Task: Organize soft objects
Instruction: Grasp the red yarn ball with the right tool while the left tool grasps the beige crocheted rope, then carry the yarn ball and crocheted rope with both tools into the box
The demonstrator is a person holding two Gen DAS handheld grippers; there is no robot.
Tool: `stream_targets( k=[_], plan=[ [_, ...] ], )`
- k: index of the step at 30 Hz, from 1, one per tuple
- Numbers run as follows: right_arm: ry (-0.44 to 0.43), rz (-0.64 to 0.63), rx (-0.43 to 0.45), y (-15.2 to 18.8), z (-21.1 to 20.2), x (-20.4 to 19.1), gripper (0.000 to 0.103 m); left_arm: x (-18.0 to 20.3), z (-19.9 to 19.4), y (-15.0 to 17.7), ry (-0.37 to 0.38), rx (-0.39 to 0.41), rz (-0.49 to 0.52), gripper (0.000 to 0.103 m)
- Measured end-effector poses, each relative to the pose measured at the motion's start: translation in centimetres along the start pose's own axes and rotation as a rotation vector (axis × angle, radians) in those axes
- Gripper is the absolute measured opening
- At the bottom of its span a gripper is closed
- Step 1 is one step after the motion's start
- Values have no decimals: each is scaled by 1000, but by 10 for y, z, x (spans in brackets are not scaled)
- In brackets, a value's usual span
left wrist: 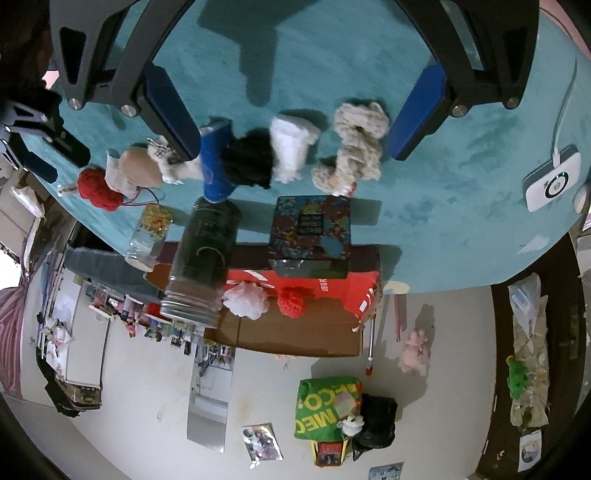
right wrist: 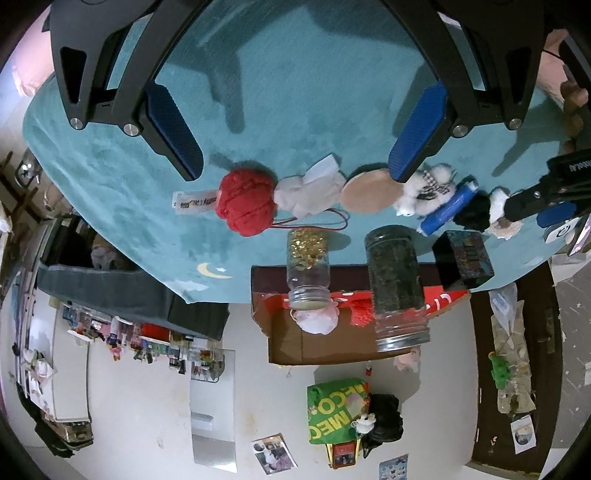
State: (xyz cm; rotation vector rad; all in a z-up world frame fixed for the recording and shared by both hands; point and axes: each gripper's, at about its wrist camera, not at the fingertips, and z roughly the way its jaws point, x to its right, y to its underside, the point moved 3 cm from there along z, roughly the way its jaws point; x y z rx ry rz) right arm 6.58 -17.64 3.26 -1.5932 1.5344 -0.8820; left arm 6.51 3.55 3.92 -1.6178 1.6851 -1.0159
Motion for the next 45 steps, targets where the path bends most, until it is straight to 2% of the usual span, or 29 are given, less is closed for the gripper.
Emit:
stream_targets(
  k=[13,16,18,19,21,22,23,24,25,26,27,31,38,45],
  plan=[
    [35,7,-71,-25,28,34,102,-39,24,-19,-7,-130,-3,102],
    [33,18,-93,-32,37,44,102,-50,34,-20,-19,-169,-19,95],
    [19,32,-115,-38,45,50,102,-56,43,-19,-7,-207,-31,83],
    [16,36,-124,-39,48,51,99,-57,46,-18,-4,-222,-29,80],
    [-1,42,-157,-41,58,54,86,-57,56,-13,12,-272,-17,58],
    [-9,48,-177,-40,62,55,73,-57,57,-12,8,-270,-4,57],
    [-27,52,-204,-38,68,55,58,-55,56,-12,10,-264,6,48],
    [-49,59,-234,-37,73,55,49,-53,55,-12,25,-262,24,32],
    [-94,79,-261,-34,77,56,36,-52,55,-12,33,-261,31,28],
    [-139,103,-267,-32,77,57,32,-51,53,-13,35,-257,34,28],
    [-156,118,-267,-32,76,57,32,-50,51,-14,41,-254,34,26],
    [-162,110,-211,-39,63,55,31,-45,42,-22,49,-222,47,26],
    [-210,120,-145,-60,41,47,31,-21,25,-39,132,-169,80,26],
    [-319,130,-153,-62,40,22,31,15,35,-42,246,-189,113,26]
  ],
)
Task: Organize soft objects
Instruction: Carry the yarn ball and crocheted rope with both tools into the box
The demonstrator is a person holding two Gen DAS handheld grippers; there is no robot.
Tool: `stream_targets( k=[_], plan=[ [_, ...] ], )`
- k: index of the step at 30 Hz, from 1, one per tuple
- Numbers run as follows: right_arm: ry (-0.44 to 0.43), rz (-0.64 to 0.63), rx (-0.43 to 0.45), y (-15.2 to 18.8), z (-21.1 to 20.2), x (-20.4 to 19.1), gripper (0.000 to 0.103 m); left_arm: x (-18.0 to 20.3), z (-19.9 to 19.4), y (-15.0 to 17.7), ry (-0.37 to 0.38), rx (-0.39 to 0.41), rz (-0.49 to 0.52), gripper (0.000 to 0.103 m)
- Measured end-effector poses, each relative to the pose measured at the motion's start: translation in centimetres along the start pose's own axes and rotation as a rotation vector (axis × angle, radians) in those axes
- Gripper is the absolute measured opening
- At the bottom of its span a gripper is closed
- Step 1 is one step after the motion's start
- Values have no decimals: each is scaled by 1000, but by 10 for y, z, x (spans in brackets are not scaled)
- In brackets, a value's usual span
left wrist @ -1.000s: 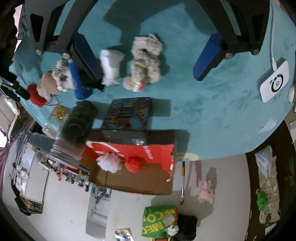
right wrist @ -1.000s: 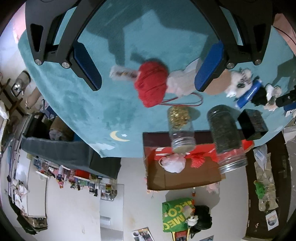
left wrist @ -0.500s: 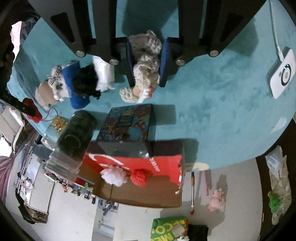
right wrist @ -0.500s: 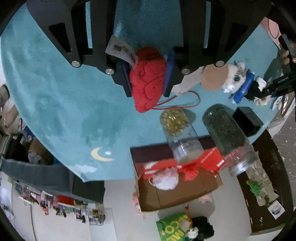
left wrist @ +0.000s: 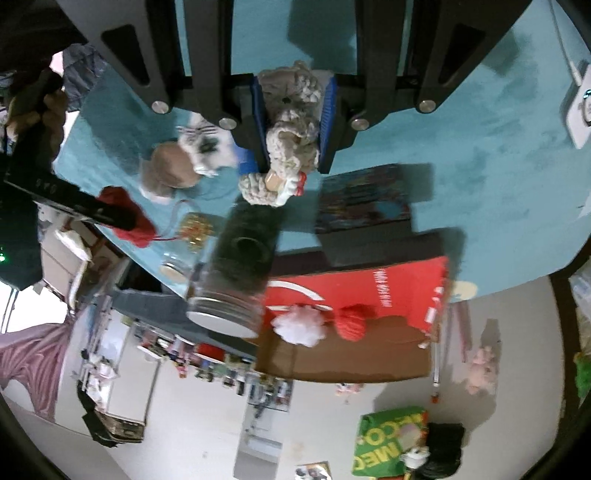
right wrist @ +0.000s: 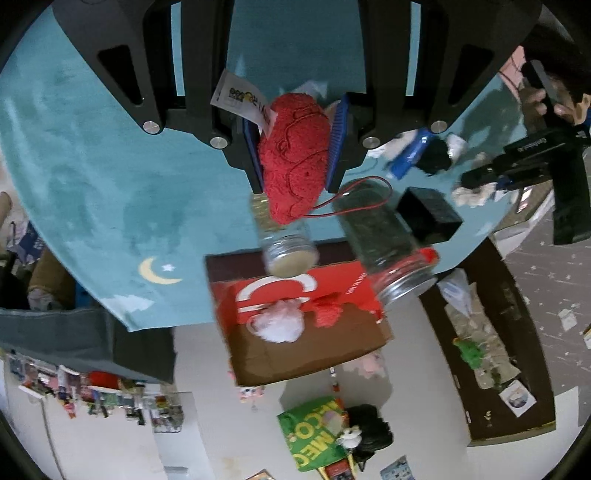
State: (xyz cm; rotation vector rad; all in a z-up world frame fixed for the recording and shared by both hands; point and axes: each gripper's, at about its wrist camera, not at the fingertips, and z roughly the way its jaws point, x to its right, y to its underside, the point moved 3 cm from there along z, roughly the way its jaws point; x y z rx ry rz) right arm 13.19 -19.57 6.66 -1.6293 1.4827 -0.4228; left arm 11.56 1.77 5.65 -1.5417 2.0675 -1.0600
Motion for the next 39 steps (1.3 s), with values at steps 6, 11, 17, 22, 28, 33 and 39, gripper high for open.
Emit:
stream_targets(
  k=[6,11,17,22,28,33,39],
  plan=[
    [-62,-11,-18,2,14,-18,31,14,13,-2,35,-14,12,26],
    [-91,2,-36,3,23,-23,31,10,19,-2,36,-26,0,26],
    [-101,16,-52,5,30,-21,31,7,21,0,36,-37,-12,26],
    [-100,20,-60,7,31,-21,31,4,18,1,39,-35,-21,26],
    [-90,30,-57,8,29,-16,31,-10,9,-1,32,-28,-52,26],
    [-81,60,-53,7,22,-2,31,-27,-1,-1,-4,-13,-75,26],
    [-46,78,-55,6,14,14,31,-58,-9,2,-59,-25,-127,26]
  ],
)
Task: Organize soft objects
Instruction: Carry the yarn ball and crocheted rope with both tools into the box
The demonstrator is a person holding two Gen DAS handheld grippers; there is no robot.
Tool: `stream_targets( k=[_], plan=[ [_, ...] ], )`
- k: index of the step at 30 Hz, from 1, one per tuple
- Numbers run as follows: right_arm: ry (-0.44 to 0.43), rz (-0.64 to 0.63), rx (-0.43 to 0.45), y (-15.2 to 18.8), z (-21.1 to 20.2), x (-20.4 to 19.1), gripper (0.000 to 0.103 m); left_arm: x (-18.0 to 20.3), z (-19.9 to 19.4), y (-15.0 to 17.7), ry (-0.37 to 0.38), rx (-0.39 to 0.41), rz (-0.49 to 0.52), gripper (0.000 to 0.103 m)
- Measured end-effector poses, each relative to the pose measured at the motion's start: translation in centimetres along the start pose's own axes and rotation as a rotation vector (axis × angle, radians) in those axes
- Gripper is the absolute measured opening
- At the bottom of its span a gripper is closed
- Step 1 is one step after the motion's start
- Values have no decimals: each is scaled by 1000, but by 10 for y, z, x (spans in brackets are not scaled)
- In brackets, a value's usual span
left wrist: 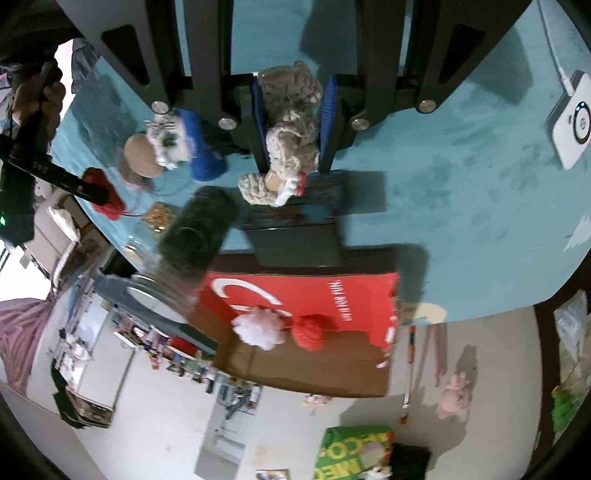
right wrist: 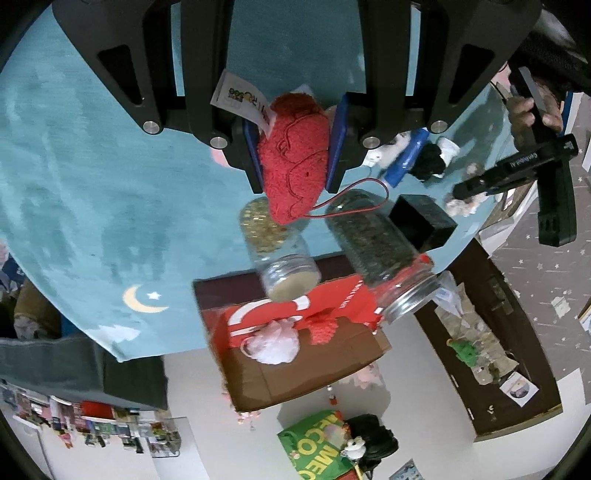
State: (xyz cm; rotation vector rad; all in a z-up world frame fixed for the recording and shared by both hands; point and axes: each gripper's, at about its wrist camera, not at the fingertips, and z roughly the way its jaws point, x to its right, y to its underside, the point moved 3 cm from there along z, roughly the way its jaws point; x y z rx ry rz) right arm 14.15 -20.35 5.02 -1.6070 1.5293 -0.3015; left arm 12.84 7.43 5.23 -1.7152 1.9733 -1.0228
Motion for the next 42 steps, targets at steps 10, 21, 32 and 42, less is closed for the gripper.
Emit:
stream_targets(
  k=[10,21,32,42],
  plan=[
    [95,-37,-12,-9,-9,26,31,-47,15,-2,-127,-61,42,26],
    [190,-196,-31,-29,2,39,31,-62,35,-24,-129,-54,201,26],
    [242,-366,-47,-65,21,39,31,-56,46,-57,-87,-55,321,26],
    [161,-428,11,-116,26,13,31,-42,40,-116,-29,2,307,26]
  ],
)
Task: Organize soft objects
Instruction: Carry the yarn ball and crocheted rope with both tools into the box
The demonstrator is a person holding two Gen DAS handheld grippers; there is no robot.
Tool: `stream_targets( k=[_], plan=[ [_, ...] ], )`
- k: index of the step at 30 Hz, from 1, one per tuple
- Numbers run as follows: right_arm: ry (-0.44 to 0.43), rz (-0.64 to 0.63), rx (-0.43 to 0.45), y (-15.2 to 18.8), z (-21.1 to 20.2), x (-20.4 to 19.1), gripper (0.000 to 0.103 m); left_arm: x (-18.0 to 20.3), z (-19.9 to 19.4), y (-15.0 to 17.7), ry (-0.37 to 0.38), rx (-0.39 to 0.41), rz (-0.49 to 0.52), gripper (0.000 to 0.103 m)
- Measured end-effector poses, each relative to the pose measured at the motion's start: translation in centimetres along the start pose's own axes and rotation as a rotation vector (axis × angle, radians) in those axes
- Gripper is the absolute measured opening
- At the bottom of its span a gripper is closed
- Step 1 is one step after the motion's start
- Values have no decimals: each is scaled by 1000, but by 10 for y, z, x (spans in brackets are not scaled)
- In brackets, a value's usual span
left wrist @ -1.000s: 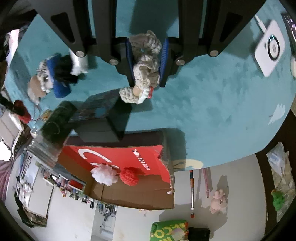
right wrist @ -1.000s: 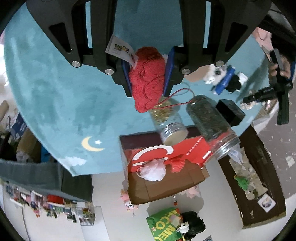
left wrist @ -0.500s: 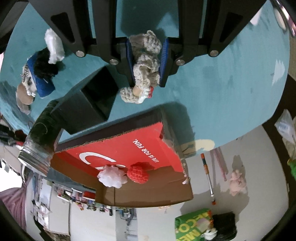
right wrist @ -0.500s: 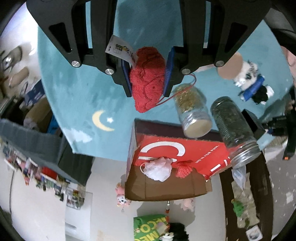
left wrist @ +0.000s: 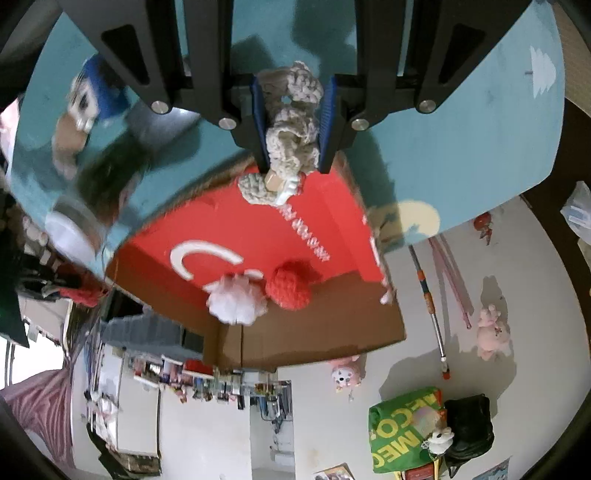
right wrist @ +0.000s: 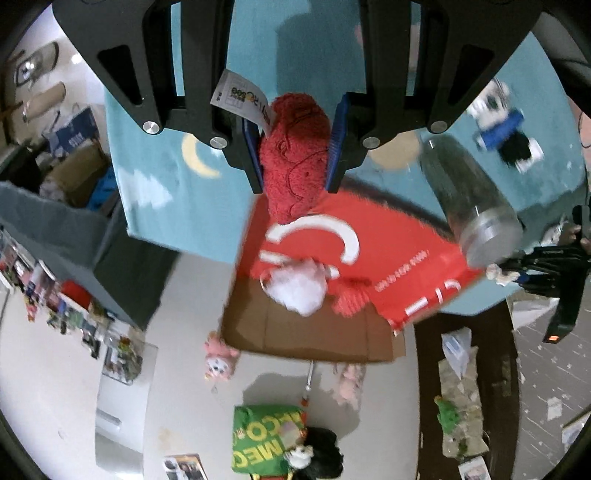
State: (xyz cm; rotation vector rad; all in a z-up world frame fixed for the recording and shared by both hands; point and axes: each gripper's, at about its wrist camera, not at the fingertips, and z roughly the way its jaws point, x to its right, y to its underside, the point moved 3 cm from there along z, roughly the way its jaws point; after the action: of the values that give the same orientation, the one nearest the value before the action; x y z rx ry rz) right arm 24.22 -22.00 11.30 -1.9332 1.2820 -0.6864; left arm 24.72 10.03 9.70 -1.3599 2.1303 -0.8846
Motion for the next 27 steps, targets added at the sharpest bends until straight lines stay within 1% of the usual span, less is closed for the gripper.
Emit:
stream_targets(
  k=[2,4,7,8,9,11,12,14,16,17,19,21,23,25,27],
  plan=[
    [-19,5,24,-17,4,-1,31,3,8,-15,7,-2,-16,26],
    [-13,6,36,-30,11,-3,31,7,17,-26,2,-13,-27,26],
    [-25,37,20,-52,33,-7,31,11,38,-43,-28,-53,-47,26],
    [-20,47,9,-58,42,-8,31,11,50,-51,-34,-86,-61,26],
    [-20,54,-13,-65,53,-9,31,10,56,-53,-38,-103,-70,26],
    [-9,74,-66,-78,79,-11,31,9,73,-61,-75,-146,-86,26],
    [4,81,-100,-82,93,-11,31,8,83,-67,-90,-175,-86,26],
    [36,98,-180,-90,123,-8,31,8,97,-72,-114,-205,-83,26],
    [58,120,-245,-93,145,-3,31,7,111,-76,-134,-241,-75,26],
    [75,149,-276,-93,154,0,31,6,118,-78,-143,-255,-71,26],
    [85,165,-332,-93,174,5,31,4,130,-80,-164,-284,-64,26],
    [109,165,-369,-92,187,9,31,1,141,-81,-173,-306,-67,26],
    [109,175,-393,-91,198,12,31,-3,153,-83,-190,-332,-74,26],
    [130,178,-424,-89,210,16,31,-4,160,-84,-182,-348,-83,27],
    [139,171,-438,-89,217,17,31,-6,168,-85,-200,-366,-78,27]
  ],
)
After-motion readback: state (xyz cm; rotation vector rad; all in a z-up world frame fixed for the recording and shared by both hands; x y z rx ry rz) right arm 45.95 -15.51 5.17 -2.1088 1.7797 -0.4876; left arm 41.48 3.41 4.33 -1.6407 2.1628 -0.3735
